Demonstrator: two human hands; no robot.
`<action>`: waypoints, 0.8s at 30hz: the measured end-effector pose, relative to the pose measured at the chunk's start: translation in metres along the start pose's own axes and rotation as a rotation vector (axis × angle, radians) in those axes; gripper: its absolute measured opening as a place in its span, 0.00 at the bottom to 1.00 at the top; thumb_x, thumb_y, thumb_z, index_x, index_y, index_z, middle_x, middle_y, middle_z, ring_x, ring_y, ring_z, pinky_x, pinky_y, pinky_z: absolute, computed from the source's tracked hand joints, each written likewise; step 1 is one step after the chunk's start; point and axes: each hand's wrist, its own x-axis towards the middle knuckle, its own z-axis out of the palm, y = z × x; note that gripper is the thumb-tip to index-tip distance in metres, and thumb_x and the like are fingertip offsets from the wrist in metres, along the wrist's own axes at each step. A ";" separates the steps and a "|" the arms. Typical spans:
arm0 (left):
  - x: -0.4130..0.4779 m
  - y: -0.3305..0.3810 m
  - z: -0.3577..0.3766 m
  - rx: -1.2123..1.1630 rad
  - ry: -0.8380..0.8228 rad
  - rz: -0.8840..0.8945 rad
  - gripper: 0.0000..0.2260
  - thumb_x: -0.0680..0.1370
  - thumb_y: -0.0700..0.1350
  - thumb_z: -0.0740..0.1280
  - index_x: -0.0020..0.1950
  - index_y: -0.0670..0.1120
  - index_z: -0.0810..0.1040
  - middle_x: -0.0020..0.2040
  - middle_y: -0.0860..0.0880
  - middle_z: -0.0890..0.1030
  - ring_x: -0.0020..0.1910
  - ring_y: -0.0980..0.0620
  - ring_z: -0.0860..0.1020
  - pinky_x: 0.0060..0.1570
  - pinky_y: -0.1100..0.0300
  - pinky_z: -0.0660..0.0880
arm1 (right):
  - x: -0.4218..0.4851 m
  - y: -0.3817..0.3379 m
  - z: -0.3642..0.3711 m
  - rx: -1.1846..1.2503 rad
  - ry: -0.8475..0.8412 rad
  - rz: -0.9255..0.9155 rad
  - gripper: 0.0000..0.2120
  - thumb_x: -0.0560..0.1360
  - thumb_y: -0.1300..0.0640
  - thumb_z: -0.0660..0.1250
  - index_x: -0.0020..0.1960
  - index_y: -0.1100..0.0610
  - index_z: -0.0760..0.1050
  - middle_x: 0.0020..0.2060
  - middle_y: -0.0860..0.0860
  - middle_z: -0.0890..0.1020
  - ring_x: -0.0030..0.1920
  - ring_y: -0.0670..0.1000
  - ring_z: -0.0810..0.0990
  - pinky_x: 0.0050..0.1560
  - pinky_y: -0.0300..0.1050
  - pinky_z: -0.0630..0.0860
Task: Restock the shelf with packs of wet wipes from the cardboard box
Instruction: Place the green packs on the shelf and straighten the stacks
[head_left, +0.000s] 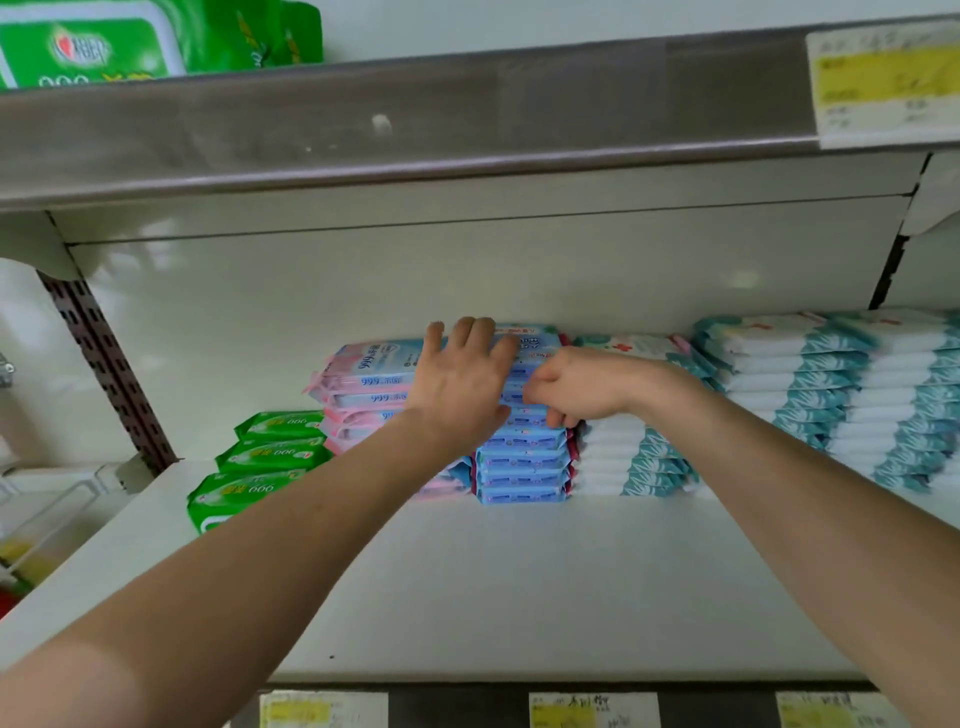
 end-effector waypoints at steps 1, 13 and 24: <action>-0.006 0.002 0.002 -0.007 0.191 0.051 0.19 0.69 0.49 0.71 0.57 0.42 0.76 0.54 0.41 0.77 0.54 0.40 0.75 0.52 0.48 0.71 | -0.003 0.002 0.002 -0.003 -0.032 -0.001 0.14 0.80 0.51 0.57 0.59 0.54 0.76 0.46 0.53 0.84 0.43 0.50 0.82 0.57 0.50 0.77; 0.001 0.025 0.010 -0.260 -0.477 -0.121 0.12 0.81 0.53 0.55 0.42 0.48 0.67 0.42 0.50 0.73 0.43 0.49 0.72 0.42 0.57 0.68 | 0.011 0.006 0.020 0.026 -0.106 0.099 0.16 0.80 0.48 0.56 0.56 0.58 0.76 0.43 0.53 0.84 0.41 0.51 0.79 0.41 0.44 0.73; 0.050 0.060 -0.044 -0.215 -0.112 0.130 0.19 0.76 0.48 0.65 0.67 0.50 0.71 0.61 0.45 0.75 0.63 0.44 0.70 0.61 0.52 0.64 | -0.042 0.069 -0.062 -0.245 0.396 0.156 0.18 0.72 0.62 0.67 0.60 0.50 0.77 0.56 0.50 0.80 0.49 0.51 0.75 0.44 0.38 0.67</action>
